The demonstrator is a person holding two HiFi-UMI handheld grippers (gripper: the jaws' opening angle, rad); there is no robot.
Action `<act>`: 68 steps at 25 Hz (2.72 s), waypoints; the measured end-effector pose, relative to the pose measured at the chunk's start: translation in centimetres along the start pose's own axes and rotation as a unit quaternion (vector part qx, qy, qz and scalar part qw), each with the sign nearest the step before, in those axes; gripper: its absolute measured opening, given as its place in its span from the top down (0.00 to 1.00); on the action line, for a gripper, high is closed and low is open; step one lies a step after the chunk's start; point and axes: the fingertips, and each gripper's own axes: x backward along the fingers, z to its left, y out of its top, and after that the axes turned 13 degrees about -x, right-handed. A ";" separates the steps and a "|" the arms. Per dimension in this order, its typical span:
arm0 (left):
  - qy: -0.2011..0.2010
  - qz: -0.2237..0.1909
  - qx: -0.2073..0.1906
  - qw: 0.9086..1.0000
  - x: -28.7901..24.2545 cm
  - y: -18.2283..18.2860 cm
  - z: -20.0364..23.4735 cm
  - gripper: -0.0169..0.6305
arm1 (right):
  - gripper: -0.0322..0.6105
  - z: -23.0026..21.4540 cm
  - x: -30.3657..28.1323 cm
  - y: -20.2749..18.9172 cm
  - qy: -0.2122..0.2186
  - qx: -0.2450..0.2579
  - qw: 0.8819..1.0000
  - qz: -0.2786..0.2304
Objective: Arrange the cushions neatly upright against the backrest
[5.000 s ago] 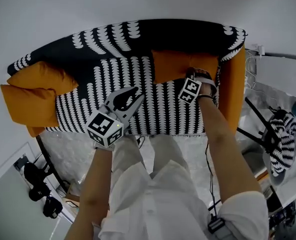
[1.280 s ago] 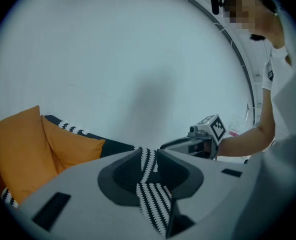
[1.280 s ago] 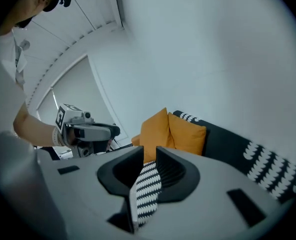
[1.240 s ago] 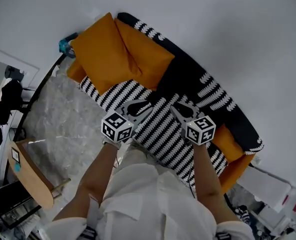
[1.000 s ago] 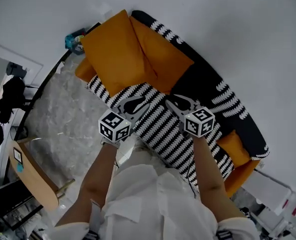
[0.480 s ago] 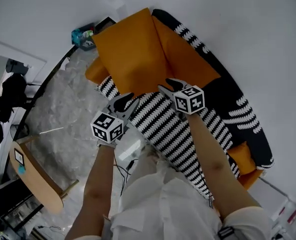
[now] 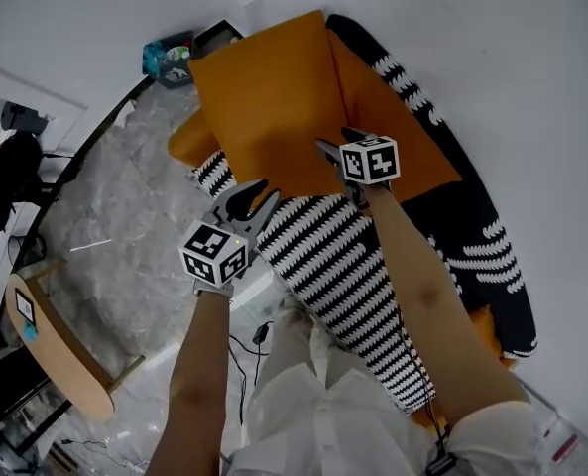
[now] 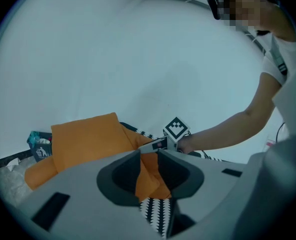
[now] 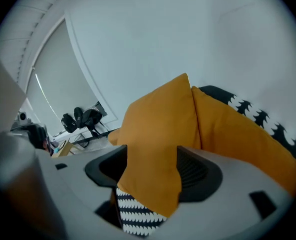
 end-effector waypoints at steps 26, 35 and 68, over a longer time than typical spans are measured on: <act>0.009 0.011 0.038 0.999 0.7 -3.7 1.1 0.79 | 0.93 -1.3 -6.2 0.4 -0.099 0.047 0.994 -0.002; -0.013 -0.001 0.013 1.000 0.3 -0.3 -2.8 0.79 | 0.93 6.4 0.1 -0.6 -0.062 0.164 0.984 -0.008; -0.257 0.043 -0.077 0.962 -9.0 5.1 -38.8 0.79 | 0.93 -16.5 46.2 -25.3 -0.201 0.187 0.960 0.064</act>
